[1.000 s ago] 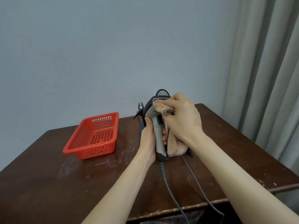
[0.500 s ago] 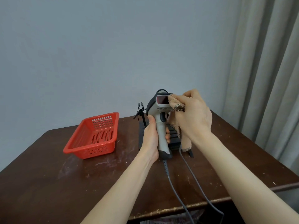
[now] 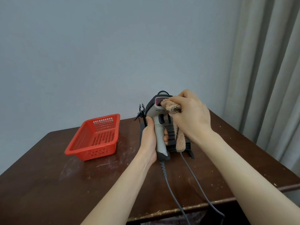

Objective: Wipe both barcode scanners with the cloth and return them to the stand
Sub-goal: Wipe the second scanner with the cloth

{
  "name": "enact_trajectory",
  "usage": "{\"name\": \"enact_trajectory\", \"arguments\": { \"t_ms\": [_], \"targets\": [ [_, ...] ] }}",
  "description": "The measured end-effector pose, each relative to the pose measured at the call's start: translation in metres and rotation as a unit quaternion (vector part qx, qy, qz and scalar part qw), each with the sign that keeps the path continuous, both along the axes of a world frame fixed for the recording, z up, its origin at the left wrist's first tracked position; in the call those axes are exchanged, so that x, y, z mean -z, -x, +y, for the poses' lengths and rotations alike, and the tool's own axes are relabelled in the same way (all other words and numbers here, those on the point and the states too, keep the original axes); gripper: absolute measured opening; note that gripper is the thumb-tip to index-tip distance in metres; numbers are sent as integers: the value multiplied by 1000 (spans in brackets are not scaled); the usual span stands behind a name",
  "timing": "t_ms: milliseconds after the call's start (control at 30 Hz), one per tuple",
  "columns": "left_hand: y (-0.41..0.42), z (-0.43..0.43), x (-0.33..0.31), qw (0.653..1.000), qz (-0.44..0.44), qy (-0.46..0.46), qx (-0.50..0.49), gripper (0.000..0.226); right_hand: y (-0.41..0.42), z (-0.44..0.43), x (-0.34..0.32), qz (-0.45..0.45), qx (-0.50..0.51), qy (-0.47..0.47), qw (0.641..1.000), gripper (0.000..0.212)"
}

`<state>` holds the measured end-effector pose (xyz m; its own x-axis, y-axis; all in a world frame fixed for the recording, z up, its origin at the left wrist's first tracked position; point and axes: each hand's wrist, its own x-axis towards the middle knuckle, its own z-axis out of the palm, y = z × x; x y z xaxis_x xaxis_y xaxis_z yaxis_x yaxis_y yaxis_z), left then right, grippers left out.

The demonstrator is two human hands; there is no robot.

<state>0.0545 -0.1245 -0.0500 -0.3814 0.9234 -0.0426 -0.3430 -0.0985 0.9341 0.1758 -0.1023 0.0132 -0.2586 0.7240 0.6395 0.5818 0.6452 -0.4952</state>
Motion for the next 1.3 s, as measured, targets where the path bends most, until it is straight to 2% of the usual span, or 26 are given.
{"name": "enact_trajectory", "arguments": {
  "t_ms": [100,167,267,333,467,567,633,700,800,933,1100,1233,1300],
  "targets": [
    [0,-1,-2,1000,-20,-2,5,61,-3,3,4,2,33,14,999,29],
    [1,0,-4,1000,-23,-7,5,61,-2,3,6,-12,47,10,999,39],
    [5,-1,-3,999,-39,-24,6,60,-11,12,6,-21,91,69,993,55],
    [10,-1,-1,998,-46,-32,6,61,-18,20,7,36,96,94,990,48],
    [12,-1,1,999,-34,-30,-1,61,-13,12,8,186,19,64,980,9],
    [7,-2,0,1000,-13,-14,-8,59,-6,4,4,237,-22,36,971,8],
    [5,-1,2,1000,-4,-3,-12,60,-2,2,3,233,-50,24,971,11],
    [5,1,5,1000,8,4,-17,63,3,2,5,192,-69,24,979,16],
    [2,3,9,1000,3,8,-3,65,8,6,11,150,-44,14,988,25],
    [-2,5,11,1000,5,3,3,62,12,8,12,171,-34,23,984,25],
    [-5,5,7,1000,20,6,6,60,17,-1,7,228,-99,24,968,20],
    [-3,9,9,1000,24,9,-15,63,17,-4,5,207,-123,34,970,25],
    [-2,8,9,999,33,7,-15,67,13,-3,5,158,-82,26,984,34]
  ]
}}
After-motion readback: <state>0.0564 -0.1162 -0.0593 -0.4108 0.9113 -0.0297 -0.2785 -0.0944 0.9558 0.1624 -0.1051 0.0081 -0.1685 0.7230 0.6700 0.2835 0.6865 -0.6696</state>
